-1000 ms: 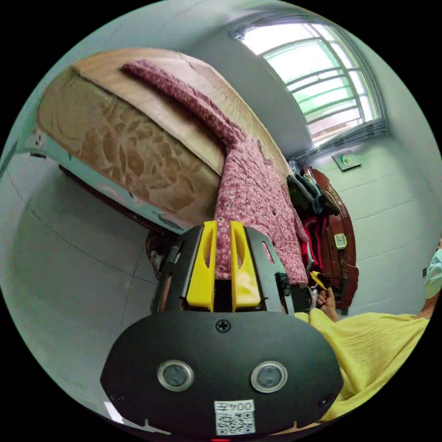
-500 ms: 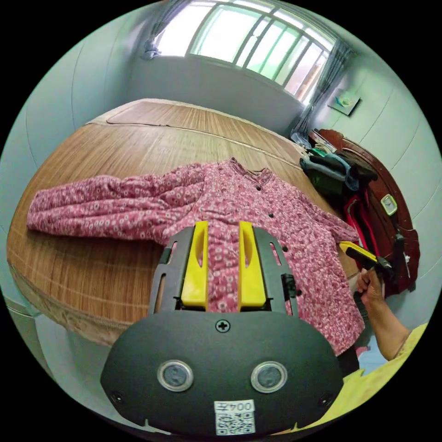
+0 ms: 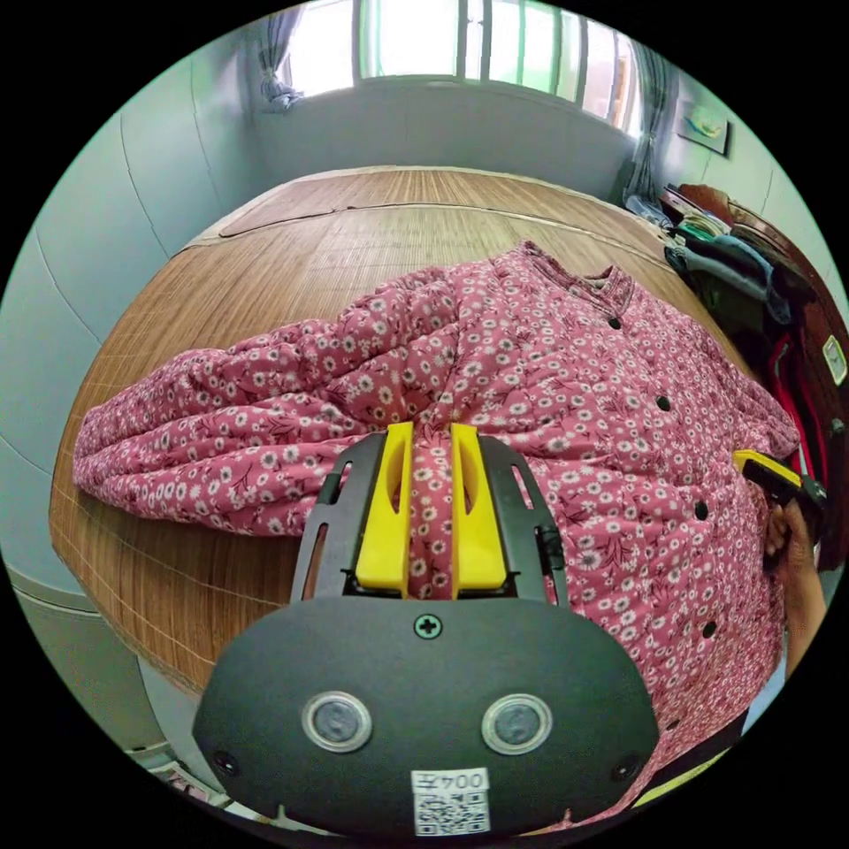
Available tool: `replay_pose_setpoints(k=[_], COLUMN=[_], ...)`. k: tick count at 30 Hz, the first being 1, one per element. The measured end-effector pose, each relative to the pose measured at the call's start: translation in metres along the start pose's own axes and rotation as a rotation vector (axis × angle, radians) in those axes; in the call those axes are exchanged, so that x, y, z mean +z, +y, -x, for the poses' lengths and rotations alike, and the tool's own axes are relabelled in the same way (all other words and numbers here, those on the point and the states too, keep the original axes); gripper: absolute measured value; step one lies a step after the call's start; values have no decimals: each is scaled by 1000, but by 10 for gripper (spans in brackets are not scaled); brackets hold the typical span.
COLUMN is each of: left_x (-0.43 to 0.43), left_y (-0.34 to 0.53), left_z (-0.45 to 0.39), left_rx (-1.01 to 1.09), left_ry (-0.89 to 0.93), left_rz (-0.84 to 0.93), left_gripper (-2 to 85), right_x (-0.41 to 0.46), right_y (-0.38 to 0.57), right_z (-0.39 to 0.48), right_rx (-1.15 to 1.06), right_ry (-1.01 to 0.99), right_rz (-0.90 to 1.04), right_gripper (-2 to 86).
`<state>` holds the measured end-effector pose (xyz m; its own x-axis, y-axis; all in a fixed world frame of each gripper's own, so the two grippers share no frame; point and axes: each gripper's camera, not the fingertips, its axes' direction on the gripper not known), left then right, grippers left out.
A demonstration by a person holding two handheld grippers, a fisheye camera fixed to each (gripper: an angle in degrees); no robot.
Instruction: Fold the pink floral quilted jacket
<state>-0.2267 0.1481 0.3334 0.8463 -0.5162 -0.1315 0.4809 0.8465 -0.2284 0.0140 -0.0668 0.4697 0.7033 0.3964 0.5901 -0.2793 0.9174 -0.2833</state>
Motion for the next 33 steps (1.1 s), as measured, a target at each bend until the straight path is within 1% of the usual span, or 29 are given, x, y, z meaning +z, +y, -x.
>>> replay_pose_setpoints(k=[1, 3, 5, 6, 8, 9, 11, 13, 17, 20, 24, 25, 27, 28, 30, 31, 33], left_x=[1, 2, 3, 3, 4, 4, 5, 6, 8, 9, 11, 11, 12, 12, 13, 14, 15], left_y=[-1, -2, -5, -5, -8, -8, -10, -12, -16, -19, -23, -24, -26, -27, -29, -31, -33], left_z=[4, 8, 1, -1, -2, -1, 3, 4, 5, 10, 14, 15, 17, 18, 20, 21, 21], left_rx=[-14, -30, -12, -8, -9, -12, -21, -22, -22, -30, -33, -33, -34, -34, -32, -29, -26], left_ry=[35, 73, 48, 41, 41, 47, 68, 71, 71, 87, 94, 96, 97, 97, 96, 93, 86], left_rz=[-3, -9, -8, -8, -9, -10, -13, -15, -19, -21, -24, -25, -26, -27, -28, -27, -27], left_gripper=[65, 66, 67, 68, 69, 69, 69, 69, 69, 69, 69, 69, 69, 69, 68, 68, 68], right_x=[-8, -27, -42, -40, -24, -19, 5, 22, 57, 80, 102, 106, 105, 97, 79, 82, 104], right_y=[-3, -12, -43, -55, -112, -125, -174, -205, -253, -269, -271, -268, -262, -258, -253, -253, -253], right_z=[2, 5, 4, 2, -6, -7, -7, -13, -38, -50, -56, -55, -51, -47, -43, -45, -48], right_rx=[-11, -60, -112, -113, -135, -150, -208, -215, -160, -148, -146, -161, -187, -217, -234, -228, -203], right_ry=[19, 2, -70, -89, -177, -192, -155, -151, -212, -280, -283, -287, -253, -215, -145, -110, -100], right_rz=[-23, -129, -260, -261, -217, -210, -160, -112, -8, 69, 117, 119, 104, 67, -26, -31, 52], right_gripper=[20, 22, 55, 61, 98, 103, 121, 125, 123, 123, 113, 100, 71, 53, 45, 44, 50])
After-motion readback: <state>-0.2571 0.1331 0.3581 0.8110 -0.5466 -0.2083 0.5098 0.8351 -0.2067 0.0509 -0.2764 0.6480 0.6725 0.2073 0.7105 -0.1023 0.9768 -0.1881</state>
